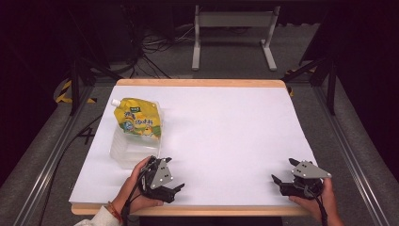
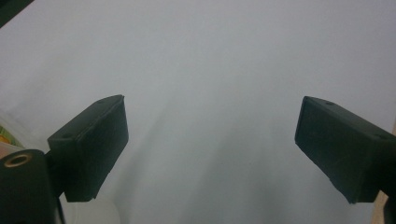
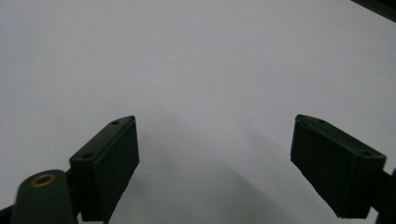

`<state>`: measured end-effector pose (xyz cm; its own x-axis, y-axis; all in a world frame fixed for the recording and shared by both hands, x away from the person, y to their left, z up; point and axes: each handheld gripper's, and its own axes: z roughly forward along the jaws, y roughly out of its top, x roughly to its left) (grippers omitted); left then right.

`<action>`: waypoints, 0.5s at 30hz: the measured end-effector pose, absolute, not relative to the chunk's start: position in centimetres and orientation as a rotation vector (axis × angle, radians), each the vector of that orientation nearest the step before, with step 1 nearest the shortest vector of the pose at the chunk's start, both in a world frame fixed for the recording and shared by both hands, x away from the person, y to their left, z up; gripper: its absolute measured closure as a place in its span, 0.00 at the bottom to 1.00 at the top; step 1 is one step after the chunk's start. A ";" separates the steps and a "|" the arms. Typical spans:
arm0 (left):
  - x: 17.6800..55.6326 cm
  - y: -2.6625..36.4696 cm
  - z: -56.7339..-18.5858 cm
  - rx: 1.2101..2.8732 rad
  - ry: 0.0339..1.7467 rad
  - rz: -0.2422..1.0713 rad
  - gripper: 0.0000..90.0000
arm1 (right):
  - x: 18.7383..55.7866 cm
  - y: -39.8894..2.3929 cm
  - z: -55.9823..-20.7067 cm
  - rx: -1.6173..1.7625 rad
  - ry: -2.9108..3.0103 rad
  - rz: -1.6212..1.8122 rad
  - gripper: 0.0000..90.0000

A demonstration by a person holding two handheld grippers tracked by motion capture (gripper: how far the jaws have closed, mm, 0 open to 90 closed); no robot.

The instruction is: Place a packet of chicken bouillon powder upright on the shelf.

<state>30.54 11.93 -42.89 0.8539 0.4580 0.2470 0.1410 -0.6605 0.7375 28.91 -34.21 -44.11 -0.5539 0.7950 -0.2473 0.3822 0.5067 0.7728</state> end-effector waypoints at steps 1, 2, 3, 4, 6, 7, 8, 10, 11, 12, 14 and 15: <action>30.5 11.9 -42.9 2.268 0.432 0.540 0.11 | 28.9 -34.2 -44.1 0.961 2.154 0.903 0.18; 30.5 11.9 -42.9 2.269 0.432 0.540 0.11 | 28.9 -34.2 -44.1 0.961 2.154 0.903 0.18; 30.5 11.9 -42.9 2.278 0.435 0.541 0.11 | 28.9 -34.2 -44.1 0.961 2.156 0.899 0.18; 30.5 11.9 -42.9 2.278 0.435 0.541 0.11 | 28.9 -34.2 -44.1 0.961 2.156 0.899 0.18; 30.5 11.9 -42.9 2.274 0.431 0.544 0.11 | 28.9 -34.2 -44.2 0.960 2.157 0.899 0.18; 30.5 11.9 -42.9 2.271 0.430 0.545 0.11 | 28.9 -34.2 -44.2 0.959 2.158 0.898 0.18; 30.5 11.9 -42.9 2.271 0.430 0.545 0.11 | 28.9 -34.2 -44.2 0.959 2.158 0.898 0.18; 30.5 11.8 -42.8 2.275 0.423 0.540 0.11 | 28.9 -34.2 -44.1 0.973 2.159 0.920 0.18; 30.5 11.8 -42.9 2.277 0.424 0.542 0.11 | 28.9 -34.2 -44.0 0.982 2.160 0.942 0.18; 30.5 11.7 -42.9 2.284 0.425 0.539 0.11 | 28.9 -34.2 -43.9 0.995 2.155 0.969 0.18; 30.5 11.6 -42.9 2.283 0.419 0.539 0.11 | 28.9 -34.1 -43.8 0.992 2.152 0.966 0.18; 30.5 11.6 -42.9 2.283 0.419 0.539 0.11 | 28.9 -34.1 -43.8 0.987 2.153 0.963 0.18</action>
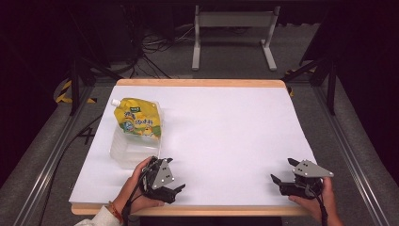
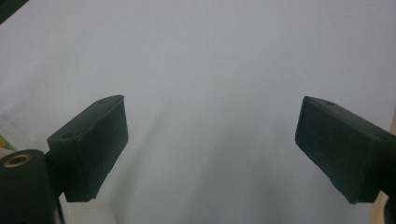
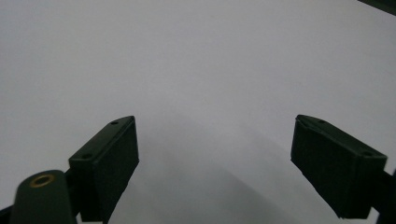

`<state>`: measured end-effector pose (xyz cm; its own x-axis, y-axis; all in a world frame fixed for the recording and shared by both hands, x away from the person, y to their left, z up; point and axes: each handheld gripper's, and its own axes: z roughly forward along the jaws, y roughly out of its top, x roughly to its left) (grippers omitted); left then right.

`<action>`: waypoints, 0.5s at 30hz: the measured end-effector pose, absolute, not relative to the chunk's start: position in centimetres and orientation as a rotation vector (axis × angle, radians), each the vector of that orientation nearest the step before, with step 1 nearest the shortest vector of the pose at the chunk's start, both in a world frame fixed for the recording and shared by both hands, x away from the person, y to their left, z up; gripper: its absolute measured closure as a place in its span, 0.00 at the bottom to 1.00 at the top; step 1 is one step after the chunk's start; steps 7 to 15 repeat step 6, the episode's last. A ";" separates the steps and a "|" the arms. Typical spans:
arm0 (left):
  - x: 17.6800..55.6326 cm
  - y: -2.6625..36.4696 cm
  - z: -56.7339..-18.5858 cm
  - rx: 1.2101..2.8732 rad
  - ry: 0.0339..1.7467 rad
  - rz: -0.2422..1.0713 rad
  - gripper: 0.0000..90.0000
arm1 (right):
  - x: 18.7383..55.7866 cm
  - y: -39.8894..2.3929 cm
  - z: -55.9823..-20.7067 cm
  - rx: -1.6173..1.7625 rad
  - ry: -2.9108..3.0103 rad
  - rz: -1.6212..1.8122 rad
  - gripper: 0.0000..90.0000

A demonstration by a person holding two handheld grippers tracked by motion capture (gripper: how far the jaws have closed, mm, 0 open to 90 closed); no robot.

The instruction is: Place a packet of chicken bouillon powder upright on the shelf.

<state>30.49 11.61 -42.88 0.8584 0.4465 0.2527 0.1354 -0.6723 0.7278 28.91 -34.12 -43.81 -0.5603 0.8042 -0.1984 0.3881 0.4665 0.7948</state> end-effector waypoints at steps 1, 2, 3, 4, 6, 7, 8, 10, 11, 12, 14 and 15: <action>30.4 11.6 -42.9 2.283 0.429 0.535 0.11 | 28.9 -34.1 -43.8 0.986 2.153 0.961 0.18; 30.5 11.5 -42.9 2.281 0.425 0.534 0.11 | 28.9 -34.1 -43.8 0.986 2.153 0.961 0.18; 30.5 11.5 -42.8 2.283 0.421 0.533 0.11 | 28.9 -34.2 -43.9 0.994 2.154 0.967 0.18; 30.5 11.5 -42.8 2.278 0.424 0.532 0.11 | 28.9 -34.2 -43.9 0.994 2.154 0.967 0.18; 30.4 11.4 -42.7 2.272 0.434 0.518 0.11 | 29.0 -34.3 -43.9 1.007 2.158 0.970 0.18; 30.4 11.4 -42.7 2.272 0.434 0.518 0.11 | 29.0 -34.3 -43.9 1.007 2.158 0.970 0.18; 30.4 11.4 -42.7 2.272 0.434 0.518 0.11 | 29.0 -34.3 -43.9 1.007 2.158 0.970 0.18; 30.4 11.4 -42.7 2.272 0.434 0.518 0.11 | 29.0 -34.3 -43.9 1.007 2.158 0.970 0.18; 30.4 11.4 -42.7 2.272 0.434 0.518 0.11 | 29.0 -34.3 -43.9 1.007 2.158 0.970 0.18; 30.4 11.4 -42.7 2.272 0.434 0.518 0.11 | 29.0 -34.3 -43.9 1.007 2.158 0.970 0.18; 30.4 11.4 -42.7 2.272 0.434 0.518 0.11 | 29.0 -34.3 -43.9 1.007 2.158 0.970 0.18; 30.4 11.4 -42.7 2.272 0.434 0.518 0.11 | 29.0 -34.3 -43.9 1.007 2.158 0.970 0.18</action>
